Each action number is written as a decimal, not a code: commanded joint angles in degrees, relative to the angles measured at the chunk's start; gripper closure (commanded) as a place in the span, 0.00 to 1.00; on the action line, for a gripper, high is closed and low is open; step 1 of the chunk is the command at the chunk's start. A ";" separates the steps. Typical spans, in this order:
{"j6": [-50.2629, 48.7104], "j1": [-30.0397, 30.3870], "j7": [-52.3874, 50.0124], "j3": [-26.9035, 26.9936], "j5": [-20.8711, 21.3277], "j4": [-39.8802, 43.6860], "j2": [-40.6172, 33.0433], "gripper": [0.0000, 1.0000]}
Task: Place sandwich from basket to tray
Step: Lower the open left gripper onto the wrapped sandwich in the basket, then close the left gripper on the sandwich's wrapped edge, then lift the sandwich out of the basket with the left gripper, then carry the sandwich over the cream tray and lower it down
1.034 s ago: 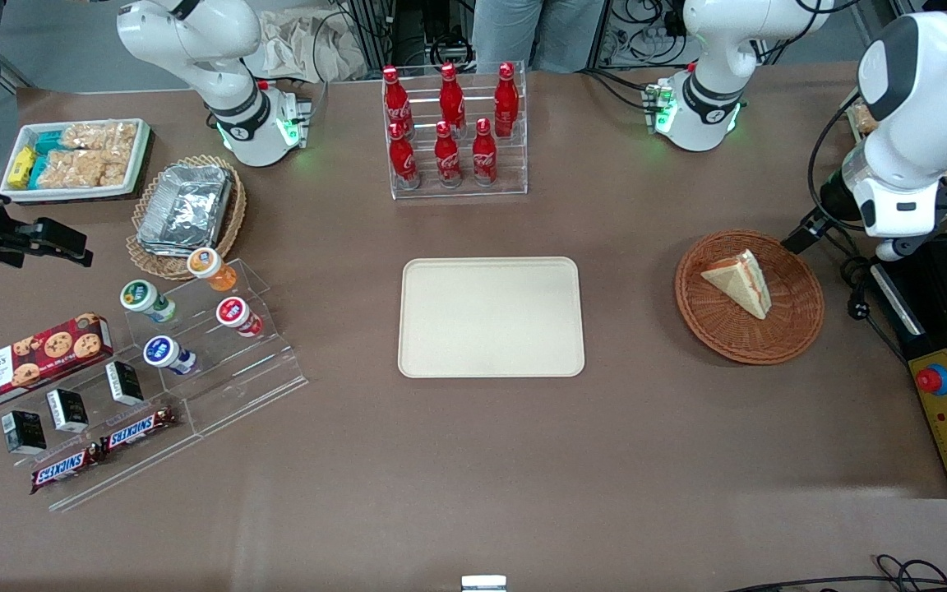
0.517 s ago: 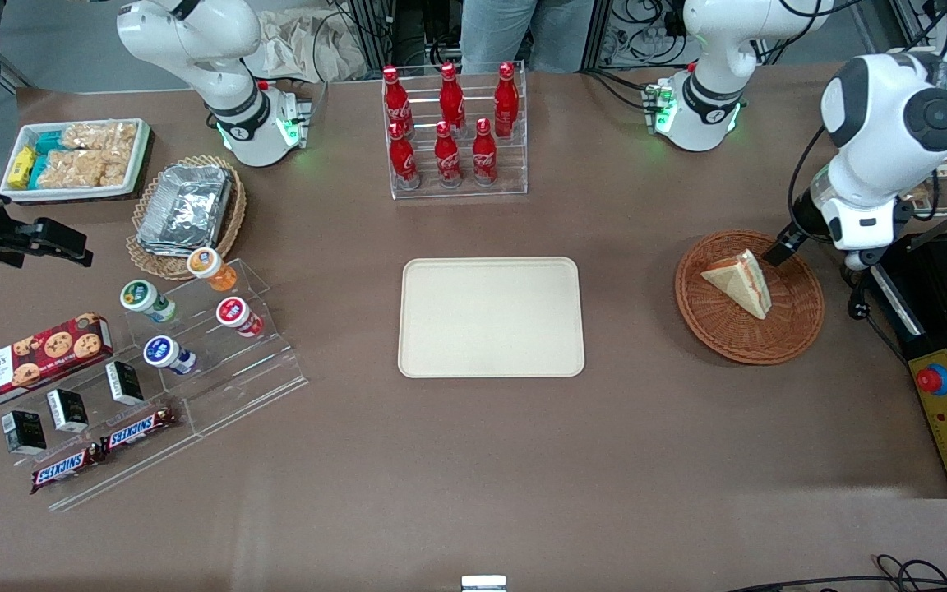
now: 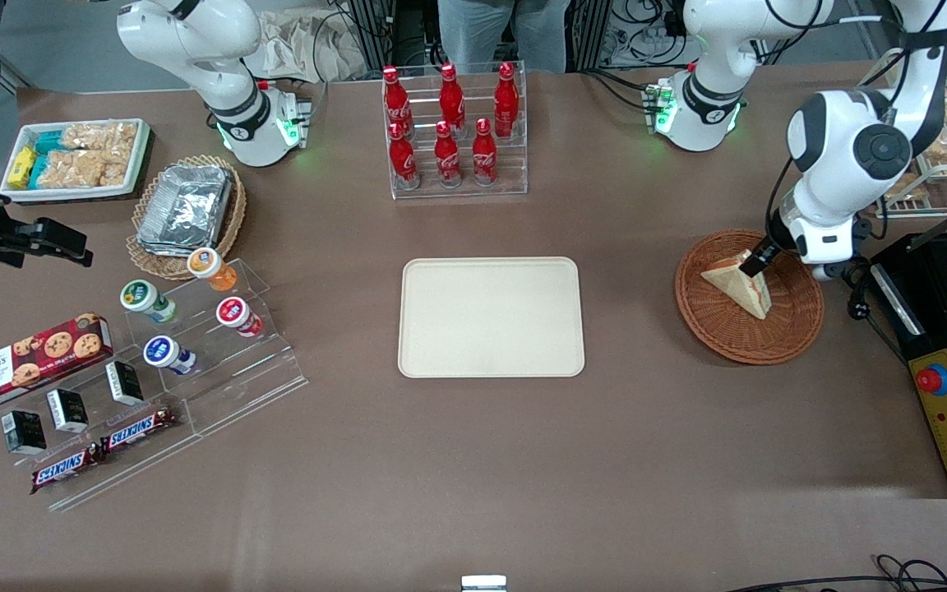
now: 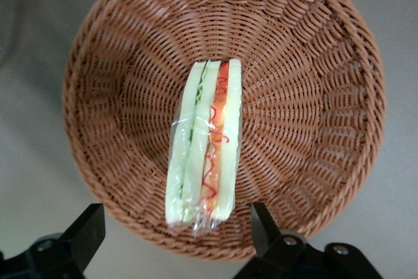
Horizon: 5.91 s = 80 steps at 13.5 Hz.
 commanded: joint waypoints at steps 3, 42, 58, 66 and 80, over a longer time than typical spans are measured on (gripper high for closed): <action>7.34 0.14 -1.97 -0.33 -0.03 -0.76 4.81 0.01; -40.82 -16.54 27.30 -5.95 -8.82 36.33 -4.76 1.00; -13.14 -29.48 21.06 -7.44 -7.50 36.51 23.17 1.00; -8.64 -29.48 15.87 -7.53 -1.17 37.38 33.38 1.00; -9.25 -29.84 14.82 -7.53 -1.17 41.34 33.40 0.00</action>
